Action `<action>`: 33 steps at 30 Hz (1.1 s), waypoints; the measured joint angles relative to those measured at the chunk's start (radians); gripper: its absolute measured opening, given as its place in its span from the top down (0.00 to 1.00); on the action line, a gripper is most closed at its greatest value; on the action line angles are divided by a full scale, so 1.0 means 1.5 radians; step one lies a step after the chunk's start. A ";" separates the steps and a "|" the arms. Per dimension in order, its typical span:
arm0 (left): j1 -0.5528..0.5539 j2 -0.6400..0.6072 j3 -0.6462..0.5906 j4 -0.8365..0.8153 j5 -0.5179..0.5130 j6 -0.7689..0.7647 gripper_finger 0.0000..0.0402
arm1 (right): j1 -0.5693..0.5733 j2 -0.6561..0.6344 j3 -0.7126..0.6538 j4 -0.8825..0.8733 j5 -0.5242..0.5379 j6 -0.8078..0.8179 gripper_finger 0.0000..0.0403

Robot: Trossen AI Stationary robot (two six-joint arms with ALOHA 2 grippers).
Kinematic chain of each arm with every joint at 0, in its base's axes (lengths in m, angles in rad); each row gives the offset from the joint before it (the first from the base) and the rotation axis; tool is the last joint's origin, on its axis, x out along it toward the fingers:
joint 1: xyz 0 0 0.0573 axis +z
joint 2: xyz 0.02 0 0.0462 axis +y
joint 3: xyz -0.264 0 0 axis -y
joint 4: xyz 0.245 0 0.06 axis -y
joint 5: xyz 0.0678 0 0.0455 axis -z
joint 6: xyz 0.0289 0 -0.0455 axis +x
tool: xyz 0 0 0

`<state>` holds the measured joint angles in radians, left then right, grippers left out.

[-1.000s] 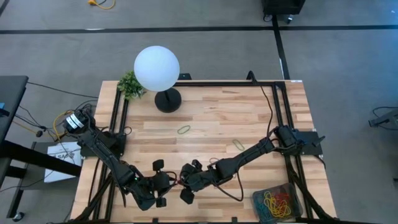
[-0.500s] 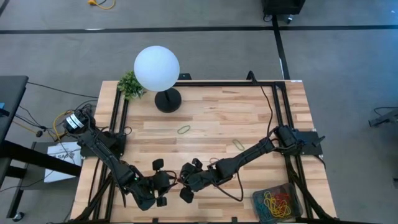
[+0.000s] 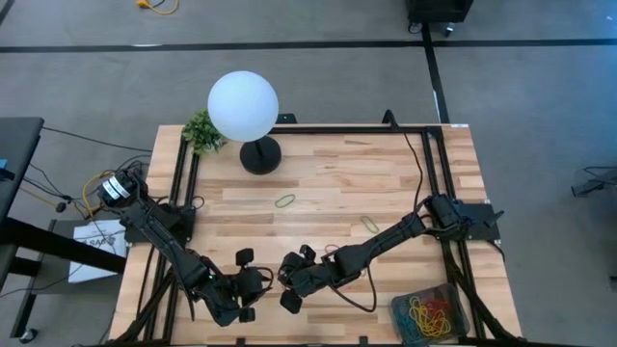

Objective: Pick and place items into bin
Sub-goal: Put the red rubber band into the black bin

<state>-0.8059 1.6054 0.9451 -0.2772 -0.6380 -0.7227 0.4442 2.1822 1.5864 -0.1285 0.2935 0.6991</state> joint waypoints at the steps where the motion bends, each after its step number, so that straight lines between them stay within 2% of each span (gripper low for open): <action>1: 0.000 0.000 0.000 0.000 -0.001 0.000 0.78 | 0.000 0.000 0.000 0.000 0.000 0.000 1.00; 6: 0.000 0.000 0.000 0.000 -0.019 0.000 0.78 | 0.000 0.000 0.000 0.000 -0.003 0.000 1.00; 11: 0.000 0.000 0.000 -0.003 -0.020 -0.011 0.78 | 0.007 -0.019 -0.001 -0.001 -0.084 0.032 1.00; 15: 0.000 0.000 0.000 -0.004 -0.018 -0.014 0.78 | 0.022 -0.053 0.000 -0.046 -0.111 0.041 1.00; 18: 0.000 0.000 0.000 -0.004 -0.016 -0.017 0.78 | 0.030 -0.086 0.000 -0.148 -0.134 0.078 1.00; 22: 0.000 0.000 0.000 -0.004 -0.016 -0.017 0.78 | 0.047 -0.144 0.001 -0.358 -0.191 0.182 1.00; 28: 0.000 0.000 0.000 -0.004 -0.016 -0.017 0.78 | 0.128 -0.216 0.000 -0.672 -0.319 0.385 1.00; 33: 0.000 0.000 0.000 -0.004 -0.016 -0.017 0.78 | 0.229 -0.264 0.000 -0.796 -0.308 0.535 1.00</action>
<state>-0.8055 1.6054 0.9451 -0.2829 -0.6613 -0.7486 0.7885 1.7860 1.5864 -1.3222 -0.1689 1.5009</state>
